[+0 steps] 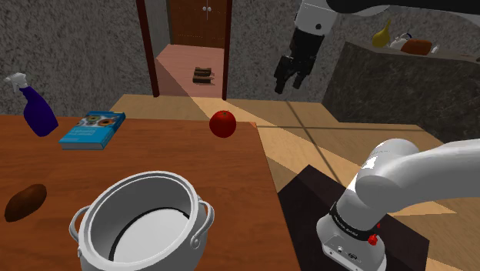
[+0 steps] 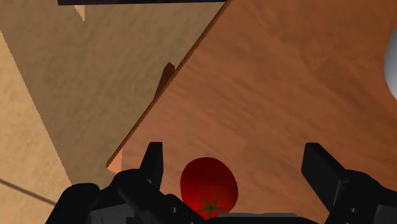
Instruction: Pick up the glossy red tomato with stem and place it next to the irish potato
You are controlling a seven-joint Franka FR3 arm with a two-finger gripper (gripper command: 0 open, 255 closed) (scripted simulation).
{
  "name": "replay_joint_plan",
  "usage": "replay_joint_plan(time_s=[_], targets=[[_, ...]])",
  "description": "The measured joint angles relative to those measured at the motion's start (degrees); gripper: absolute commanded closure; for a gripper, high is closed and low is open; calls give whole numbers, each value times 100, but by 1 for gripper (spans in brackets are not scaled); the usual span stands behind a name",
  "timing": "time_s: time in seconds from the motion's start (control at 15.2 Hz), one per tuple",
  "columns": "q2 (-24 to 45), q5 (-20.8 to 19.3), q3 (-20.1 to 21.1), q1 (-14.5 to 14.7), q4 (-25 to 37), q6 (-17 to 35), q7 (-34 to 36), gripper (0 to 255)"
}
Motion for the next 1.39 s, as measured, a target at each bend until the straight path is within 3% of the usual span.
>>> replay_joint_plan(time_s=[0.2, 0.73, 1.06, 1.39], targets=[[201, 61, 145, -63, -21, 228, 286, 0], [1718, 160, 938, -546, 411, 1357, 2145, 0], [2794, -46, 1352, -875, 881, 1945, 3421, 0], [4000, -497, 1574, -1168, 1580, 2362, 4687, 0]])
